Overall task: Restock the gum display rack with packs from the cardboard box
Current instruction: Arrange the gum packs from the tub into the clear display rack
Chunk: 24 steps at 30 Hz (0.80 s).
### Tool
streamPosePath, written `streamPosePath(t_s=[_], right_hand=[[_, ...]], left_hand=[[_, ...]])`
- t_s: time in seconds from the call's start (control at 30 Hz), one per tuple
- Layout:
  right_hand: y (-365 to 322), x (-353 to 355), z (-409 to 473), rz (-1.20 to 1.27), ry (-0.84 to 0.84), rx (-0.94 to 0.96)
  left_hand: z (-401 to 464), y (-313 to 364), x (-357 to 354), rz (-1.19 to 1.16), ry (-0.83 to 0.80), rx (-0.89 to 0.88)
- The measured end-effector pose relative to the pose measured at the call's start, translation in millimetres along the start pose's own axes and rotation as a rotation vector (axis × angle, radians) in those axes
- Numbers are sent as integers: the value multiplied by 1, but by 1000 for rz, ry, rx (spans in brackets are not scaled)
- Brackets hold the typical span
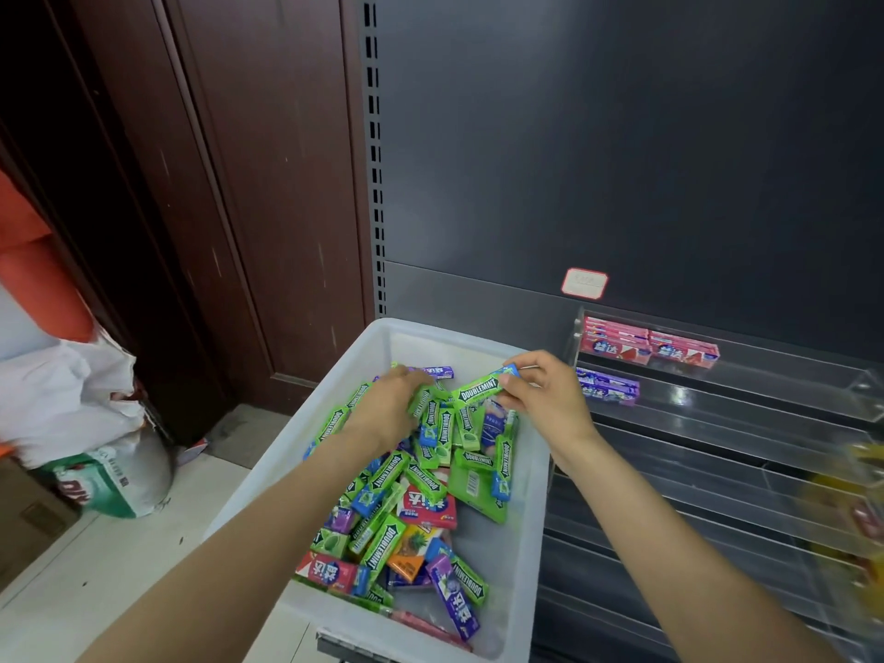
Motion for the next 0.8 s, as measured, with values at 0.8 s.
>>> streamPosePath(t_s=[0.8], right_hand=[[0, 157, -58, -379, 396, 54]], left_hand=[[-40, 139, 46, -524, 292, -133]])
Point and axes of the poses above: each hand's wrist, its own z-axis towards the middle knuckle, its own x-axis out of the back of the hand, y = z × x, the point moved 10 cm from there along z, towards the middle knuckle, and after that the axes turned 5 degrees about z, right-handed, at the moved point
